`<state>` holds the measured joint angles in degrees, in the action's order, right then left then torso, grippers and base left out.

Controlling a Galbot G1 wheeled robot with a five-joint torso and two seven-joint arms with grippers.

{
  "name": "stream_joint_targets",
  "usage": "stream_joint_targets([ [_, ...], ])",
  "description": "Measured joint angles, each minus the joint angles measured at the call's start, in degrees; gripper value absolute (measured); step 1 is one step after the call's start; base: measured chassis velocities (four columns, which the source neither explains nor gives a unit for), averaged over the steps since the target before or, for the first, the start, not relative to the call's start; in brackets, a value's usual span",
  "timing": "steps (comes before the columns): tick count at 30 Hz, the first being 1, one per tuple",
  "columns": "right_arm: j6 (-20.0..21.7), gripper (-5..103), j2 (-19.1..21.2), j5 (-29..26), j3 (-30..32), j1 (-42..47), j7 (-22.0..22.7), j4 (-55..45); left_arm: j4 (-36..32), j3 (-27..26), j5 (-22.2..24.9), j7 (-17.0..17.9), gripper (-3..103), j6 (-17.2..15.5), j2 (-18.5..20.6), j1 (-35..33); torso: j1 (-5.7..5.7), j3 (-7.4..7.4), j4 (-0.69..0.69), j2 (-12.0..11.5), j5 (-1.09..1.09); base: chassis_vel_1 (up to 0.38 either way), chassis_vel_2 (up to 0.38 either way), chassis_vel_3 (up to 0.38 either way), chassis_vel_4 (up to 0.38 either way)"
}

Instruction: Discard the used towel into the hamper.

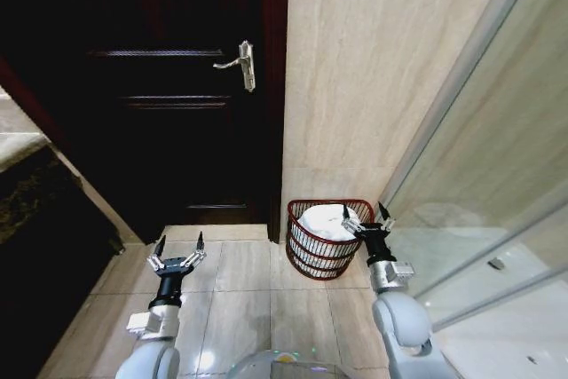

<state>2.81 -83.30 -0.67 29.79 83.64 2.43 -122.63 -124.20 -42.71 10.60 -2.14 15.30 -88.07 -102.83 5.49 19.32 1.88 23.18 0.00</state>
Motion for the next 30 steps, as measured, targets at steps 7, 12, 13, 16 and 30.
stream_joint_targets([
  [7,0.3,100,0.2,0.1,0.3,-0.6,-0.8,1.2,-0.2,0.8,-1.6,-0.1,100,-0.8,-0.6,0.3,0.0,0.0,0.0,0.0,0.0,0.0,0.0,0.0,0.0],
  [12,1.0,100,0.4,-0.2,0.4,-1.1,-1.2,1.5,0.0,1.1,-1.9,-0.1,100,-0.8,-0.9,0.5,0.0,0.0,0.0,0.0,0.01,0.0,0.0,0.0,0.0],
  [13,1.1,100,0.5,-0.2,0.3,-1.3,-1.3,1.7,0.1,1.1,-1.9,-0.1,100,-0.9,-0.9,0.6,0.0,0.0,0.01,0.0,0.0,0.0,0.0,0.0,0.0],
  [16,1.2,100,0.6,-0.2,0.2,-1.5,-1.5,1.8,0.4,1.1,-1.9,-0.1,100,-0.9,-0.9,0.7,0.0,0.0,0.01,0.0,0.0,0.05,0.04,-0.032,-0.022],
  [30,2.1,100,1.3,-0.3,-0.6,-2.3,-2.1,2.4,1.2,1.1,-1.8,-0.1,100,-1.0,-1.2,1.0,0.0,0.0,0.01,0.0,0.0,0.0,0.0,0.0,0.0],
])
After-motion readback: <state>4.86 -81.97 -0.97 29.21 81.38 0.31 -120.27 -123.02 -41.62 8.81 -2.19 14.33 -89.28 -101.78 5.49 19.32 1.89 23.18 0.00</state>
